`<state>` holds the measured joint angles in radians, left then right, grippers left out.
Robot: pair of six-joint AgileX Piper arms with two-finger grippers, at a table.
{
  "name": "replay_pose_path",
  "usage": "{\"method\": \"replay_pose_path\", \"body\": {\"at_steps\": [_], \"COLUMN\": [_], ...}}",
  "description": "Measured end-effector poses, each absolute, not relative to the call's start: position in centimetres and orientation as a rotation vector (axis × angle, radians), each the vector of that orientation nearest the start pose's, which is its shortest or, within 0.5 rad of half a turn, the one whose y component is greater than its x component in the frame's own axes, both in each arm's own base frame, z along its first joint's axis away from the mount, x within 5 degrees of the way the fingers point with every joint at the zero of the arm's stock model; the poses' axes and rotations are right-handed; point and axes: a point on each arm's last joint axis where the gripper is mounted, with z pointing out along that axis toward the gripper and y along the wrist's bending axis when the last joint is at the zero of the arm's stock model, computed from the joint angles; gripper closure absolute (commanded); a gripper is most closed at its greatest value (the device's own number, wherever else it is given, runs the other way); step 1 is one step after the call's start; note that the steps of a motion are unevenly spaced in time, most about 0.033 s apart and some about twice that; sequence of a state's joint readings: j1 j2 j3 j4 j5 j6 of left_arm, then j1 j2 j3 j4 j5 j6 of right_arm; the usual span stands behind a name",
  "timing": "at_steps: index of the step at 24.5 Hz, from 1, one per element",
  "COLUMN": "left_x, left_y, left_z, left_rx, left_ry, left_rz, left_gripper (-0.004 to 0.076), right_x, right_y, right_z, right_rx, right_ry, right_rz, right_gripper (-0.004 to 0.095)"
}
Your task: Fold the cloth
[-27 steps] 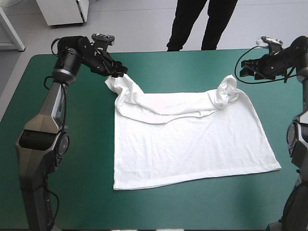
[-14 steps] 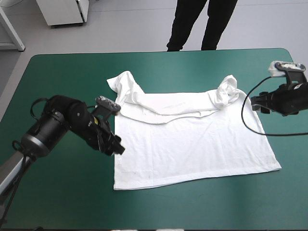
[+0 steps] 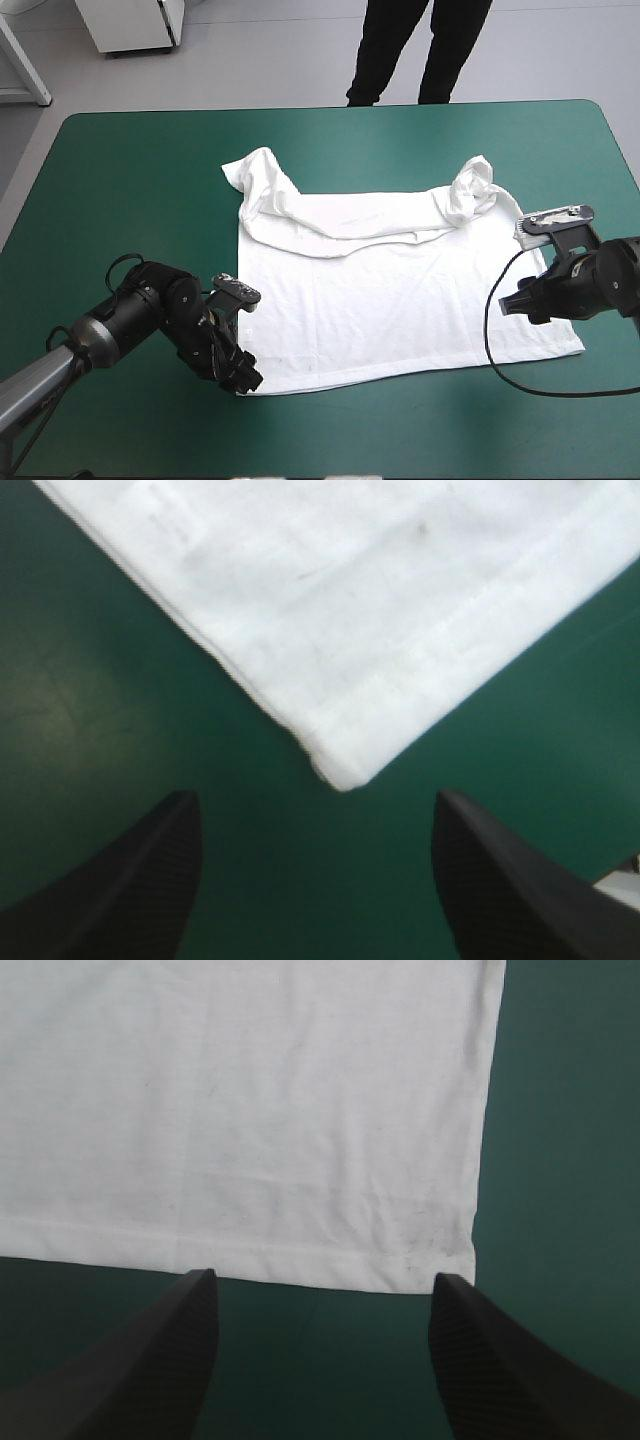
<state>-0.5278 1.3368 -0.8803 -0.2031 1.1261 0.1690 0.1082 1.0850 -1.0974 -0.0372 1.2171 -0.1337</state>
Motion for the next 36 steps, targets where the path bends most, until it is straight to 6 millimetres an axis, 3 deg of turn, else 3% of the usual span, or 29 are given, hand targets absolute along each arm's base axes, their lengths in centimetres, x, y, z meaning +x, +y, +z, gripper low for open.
{"method": "replay_pose_path", "body": {"at_steps": [4, 11, 16, 19, 22, 25, 32, 36], "left_x": [18.7, 20.1, 20.1, 20.0, 20.2, 20.2, 20.2, 20.1], "left_y": [-12.9, -13.9, -15.2, -15.8, -16.0, -16.1, -16.6, -16.8], "left_z": [24.3, 21.6, 20.5, 20.1, 20.1, 20.0, 20.1, 20.0], "left_rx": [0.909, 0.909, 1.058, 1.127, 1.155, 1.174, 1.191, 1.214], "left_ry": [2.926, 2.994, 3.000, 2.983, 2.970, 2.957, 2.929, 2.911], "left_rz": [-0.330, -0.308, -0.181, -0.106, -0.094, -0.112, -0.198, -0.230], "left_gripper": [0.0242, 0.0254, 0.0384, 0.0563, 0.0672, 0.0706, 0.0709, 0.0713], "right_x": [18.8, 18.8, 18.9, 18.8, 18.9, 19.0, 20.0, 21.1], "right_y": [2.3, 2.3, 2.0, 1.9, 1.7, 1.6, 1.6, 1.6], "right_z": [35.6, 35.7, 35.7, 35.7, 35.5, 34.6, 30.4, 29.0], "right_rx": [-0.380, -0.366, -0.347, -0.341, -0.325, -0.318, -0.356, -0.363], "right_ry": [2.658, 2.649, 2.647, 2.649, 2.652, 2.681, 2.816, 2.862], "right_rz": [-0.094, -0.177, -0.224, -0.234, -0.266, -0.295, -0.348, -0.382], "right_gripper": [0.0331, 0.0331, 0.0331, 0.0331, 0.0331, 0.0331, 0.0334, 0.0372]}}
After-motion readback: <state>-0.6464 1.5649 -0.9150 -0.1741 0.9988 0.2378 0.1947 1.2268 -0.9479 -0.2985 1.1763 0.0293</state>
